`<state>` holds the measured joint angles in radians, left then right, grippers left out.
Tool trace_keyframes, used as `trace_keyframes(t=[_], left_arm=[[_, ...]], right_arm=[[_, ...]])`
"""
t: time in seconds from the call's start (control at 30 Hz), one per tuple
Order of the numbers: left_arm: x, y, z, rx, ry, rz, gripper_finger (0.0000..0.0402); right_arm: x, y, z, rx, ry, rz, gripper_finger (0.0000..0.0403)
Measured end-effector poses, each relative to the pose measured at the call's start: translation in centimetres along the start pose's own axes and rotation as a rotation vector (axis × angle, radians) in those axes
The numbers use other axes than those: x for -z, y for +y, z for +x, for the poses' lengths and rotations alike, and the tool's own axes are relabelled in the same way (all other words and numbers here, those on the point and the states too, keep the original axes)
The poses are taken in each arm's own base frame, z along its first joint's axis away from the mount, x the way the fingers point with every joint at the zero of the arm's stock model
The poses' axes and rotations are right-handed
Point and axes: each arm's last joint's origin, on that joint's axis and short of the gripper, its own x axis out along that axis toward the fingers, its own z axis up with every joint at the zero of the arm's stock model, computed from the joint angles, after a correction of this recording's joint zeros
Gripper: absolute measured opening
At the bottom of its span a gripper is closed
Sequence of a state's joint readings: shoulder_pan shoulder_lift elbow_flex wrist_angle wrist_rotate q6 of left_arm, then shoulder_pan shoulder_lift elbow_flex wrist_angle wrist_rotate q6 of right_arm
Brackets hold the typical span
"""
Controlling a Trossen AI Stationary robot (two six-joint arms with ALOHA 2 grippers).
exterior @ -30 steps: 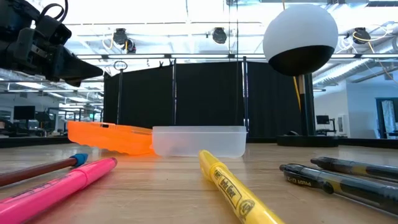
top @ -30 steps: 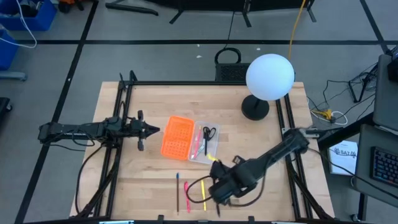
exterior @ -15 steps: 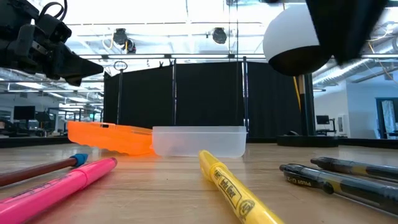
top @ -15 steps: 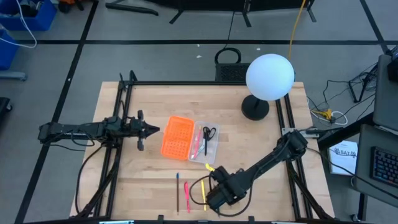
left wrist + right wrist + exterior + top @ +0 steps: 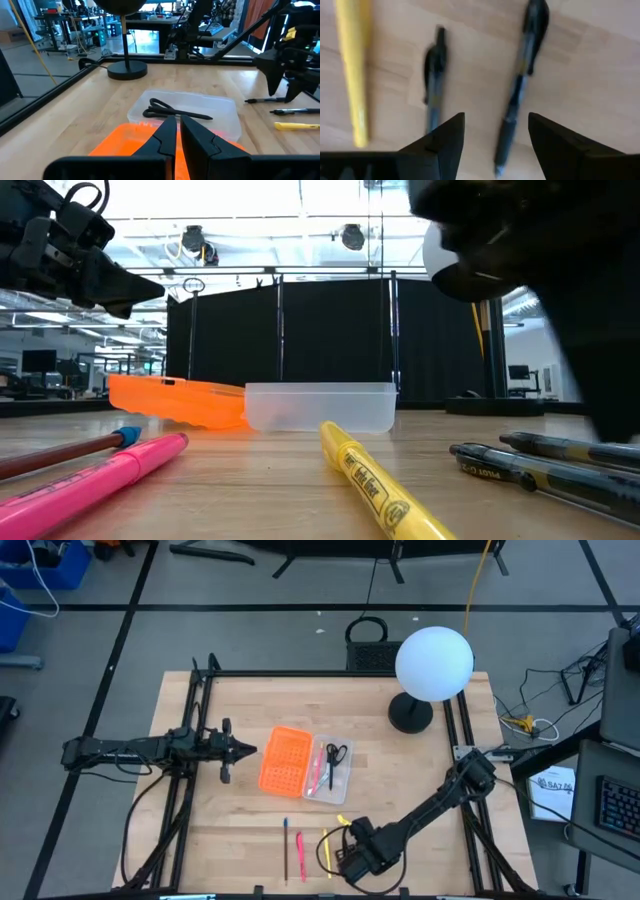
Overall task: Pick & place school supplies into a supply box
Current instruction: Put the right black pen into the supply box
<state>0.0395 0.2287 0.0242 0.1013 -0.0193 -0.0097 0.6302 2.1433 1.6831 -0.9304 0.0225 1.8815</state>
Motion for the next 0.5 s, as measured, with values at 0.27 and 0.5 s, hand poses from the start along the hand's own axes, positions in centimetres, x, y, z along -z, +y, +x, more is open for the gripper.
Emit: trace_keyframes(t=[0.27,0.5], left_arm=[[0.0,0.0,0.0,0.000,0.000,0.000,0.0031],[0.0,0.0,0.0,0.000,0.000,0.006,0.0031]], right_arm=[[-0.6,-1.2,1.9,0.033,-0.006,-0.042,0.0190],[-1.0,-3.2,4.9,0.061,0.076,-0.052,0.0156]])
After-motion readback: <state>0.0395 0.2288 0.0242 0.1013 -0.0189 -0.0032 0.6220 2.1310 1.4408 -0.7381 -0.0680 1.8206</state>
